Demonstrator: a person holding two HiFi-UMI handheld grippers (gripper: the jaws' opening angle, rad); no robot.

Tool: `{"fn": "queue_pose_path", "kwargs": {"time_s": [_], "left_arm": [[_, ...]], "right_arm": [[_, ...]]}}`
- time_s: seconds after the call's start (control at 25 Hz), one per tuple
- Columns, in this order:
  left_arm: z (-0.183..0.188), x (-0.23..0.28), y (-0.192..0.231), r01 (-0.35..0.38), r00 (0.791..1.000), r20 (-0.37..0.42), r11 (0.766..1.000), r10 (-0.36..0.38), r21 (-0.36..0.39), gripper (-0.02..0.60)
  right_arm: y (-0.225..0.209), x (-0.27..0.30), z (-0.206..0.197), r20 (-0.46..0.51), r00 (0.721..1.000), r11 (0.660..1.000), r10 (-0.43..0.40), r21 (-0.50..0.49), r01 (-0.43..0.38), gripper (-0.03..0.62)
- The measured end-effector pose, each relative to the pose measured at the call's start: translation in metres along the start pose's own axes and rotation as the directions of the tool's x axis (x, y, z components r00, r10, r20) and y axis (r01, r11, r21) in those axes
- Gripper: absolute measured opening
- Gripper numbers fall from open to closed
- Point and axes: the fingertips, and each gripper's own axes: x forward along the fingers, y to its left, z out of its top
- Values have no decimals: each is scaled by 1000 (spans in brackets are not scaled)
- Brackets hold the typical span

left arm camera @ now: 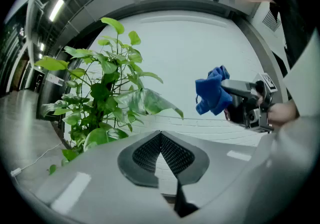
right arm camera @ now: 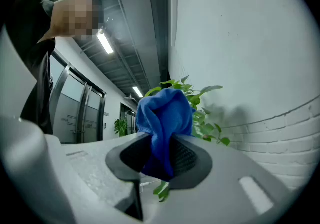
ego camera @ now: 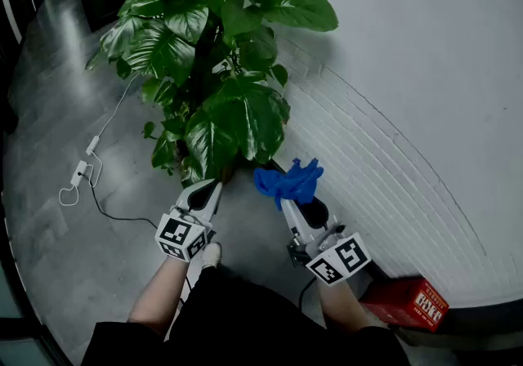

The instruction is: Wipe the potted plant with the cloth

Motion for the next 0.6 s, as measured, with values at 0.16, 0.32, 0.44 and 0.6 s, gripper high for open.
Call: {"fn": "queue_pose_path", "kwargs": {"time_s": [0.16,0.32,0.44,0.6], "left_arm": [[-10,34,35,33,997,-66,999,-30,32,6],[-22,80,57,59,994,-98,997,-54,46,5],[-23,113,63,90,992,-92,994,-84,65,5],[-19,151,67,124,990,-77,990,-120,61,6]], "right_arm": [[-21,30,13,54,997,998,-57,18,56,103],[-35,51,32,93,989,993,-119,-11,121,101],[-39,61,39,103,982,986,-158,-42,163,103],[-46,71,34,91,978,980,-187,-57,192,102]]}}
